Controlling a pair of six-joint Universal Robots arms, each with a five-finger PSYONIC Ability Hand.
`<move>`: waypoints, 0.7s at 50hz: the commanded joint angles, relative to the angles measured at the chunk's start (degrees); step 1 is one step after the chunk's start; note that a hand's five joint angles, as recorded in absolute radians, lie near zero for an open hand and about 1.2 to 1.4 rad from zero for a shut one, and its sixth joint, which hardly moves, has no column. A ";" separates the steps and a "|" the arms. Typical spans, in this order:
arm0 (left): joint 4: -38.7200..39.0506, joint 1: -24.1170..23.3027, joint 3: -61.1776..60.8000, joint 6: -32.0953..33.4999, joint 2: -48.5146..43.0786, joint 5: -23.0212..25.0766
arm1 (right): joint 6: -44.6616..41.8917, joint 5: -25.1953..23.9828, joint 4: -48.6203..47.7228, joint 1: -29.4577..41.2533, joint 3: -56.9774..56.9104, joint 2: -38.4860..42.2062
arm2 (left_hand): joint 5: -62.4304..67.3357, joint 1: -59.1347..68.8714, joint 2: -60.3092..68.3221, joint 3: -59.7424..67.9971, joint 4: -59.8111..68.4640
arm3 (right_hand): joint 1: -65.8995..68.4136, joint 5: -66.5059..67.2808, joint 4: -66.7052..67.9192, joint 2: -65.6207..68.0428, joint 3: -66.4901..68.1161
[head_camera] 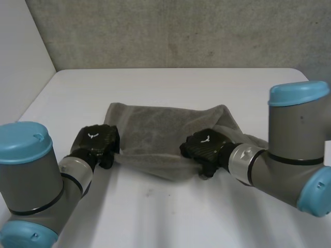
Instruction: Fold the towel.
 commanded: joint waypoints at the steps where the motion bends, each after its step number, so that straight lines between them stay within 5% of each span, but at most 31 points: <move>1: 1.32 0.12 0.48 -0.04 1.38 0.08 | 5.99 0.29 -3.41 -5.20 4.76 -4.88 | 11.95 11.89 10.31 10.34 10.23 | -23.05 -22.73 -24.14 -22.98 -24.11; 15: 0.71 1.17 4.24 -0.21 1.65 0.17 | 11.52 -0.32 -6.49 -15.14 14.43 -6.38 | 11.95 11.89 10.31 10.34 10.23 | -23.23 -22.91 -24.31 -23.16 -24.29; 25: -0.52 0.82 10.49 -0.83 2.26 0.00 | 22.24 -5.24 -14.39 -15.14 21.55 -7.87 | 11.95 11.89 10.31 10.34 10.23 | -21.21 -20.90 -22.30 -21.14 -22.28; 35: -0.70 0.38 10.06 -1.09 2.44 -0.09 | 27.88 -3.66 -23.90 -10.92 21.65 -3.39 | 11.95 11.89 10.31 10.34 10.23 | -17.51 -17.19 -18.60 -17.44 -18.57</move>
